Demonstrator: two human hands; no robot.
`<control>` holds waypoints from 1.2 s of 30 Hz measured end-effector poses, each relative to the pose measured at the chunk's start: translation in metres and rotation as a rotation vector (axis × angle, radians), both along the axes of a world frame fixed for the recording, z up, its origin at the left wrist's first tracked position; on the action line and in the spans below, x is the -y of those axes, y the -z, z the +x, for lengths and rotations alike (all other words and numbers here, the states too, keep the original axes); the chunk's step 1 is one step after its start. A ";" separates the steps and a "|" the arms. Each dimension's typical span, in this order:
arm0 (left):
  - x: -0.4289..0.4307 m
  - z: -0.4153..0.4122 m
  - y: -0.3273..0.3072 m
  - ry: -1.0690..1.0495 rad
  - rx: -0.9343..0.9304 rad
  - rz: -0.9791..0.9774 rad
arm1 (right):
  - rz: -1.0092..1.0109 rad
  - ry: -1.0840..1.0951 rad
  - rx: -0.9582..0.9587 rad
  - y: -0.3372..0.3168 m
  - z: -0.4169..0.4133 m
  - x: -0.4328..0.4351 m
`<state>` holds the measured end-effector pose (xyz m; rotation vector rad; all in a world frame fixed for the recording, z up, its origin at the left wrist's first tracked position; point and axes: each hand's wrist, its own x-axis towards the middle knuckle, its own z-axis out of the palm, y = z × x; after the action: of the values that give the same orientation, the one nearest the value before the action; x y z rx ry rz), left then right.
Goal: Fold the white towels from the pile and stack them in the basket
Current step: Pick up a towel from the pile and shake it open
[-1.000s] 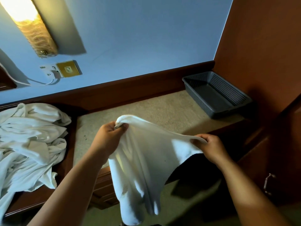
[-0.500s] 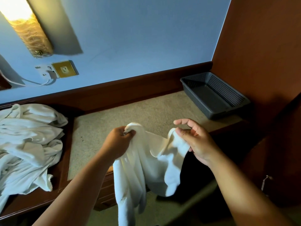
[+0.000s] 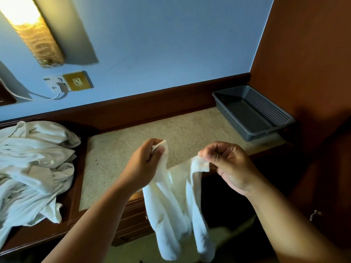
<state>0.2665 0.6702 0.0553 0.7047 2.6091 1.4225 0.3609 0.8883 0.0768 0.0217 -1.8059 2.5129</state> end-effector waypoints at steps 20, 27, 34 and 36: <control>-0.036 0.033 0.005 -0.075 0.531 0.762 | 0.695 0.189 -0.144 -0.017 0.011 0.018; -0.041 0.045 -0.003 -0.020 0.587 0.808 | 0.875 0.293 -0.384 -0.015 0.004 0.018; -0.040 0.054 -0.008 0.088 0.626 0.829 | 0.855 0.340 -0.334 -0.009 0.002 0.014; -0.039 0.059 -0.009 0.110 0.620 0.834 | 0.838 0.349 -0.320 -0.008 0.002 0.013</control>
<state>0.3252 0.7088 0.0643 0.3431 1.4610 2.2342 0.3634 0.8753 0.0848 0.1158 -2.2990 1.3096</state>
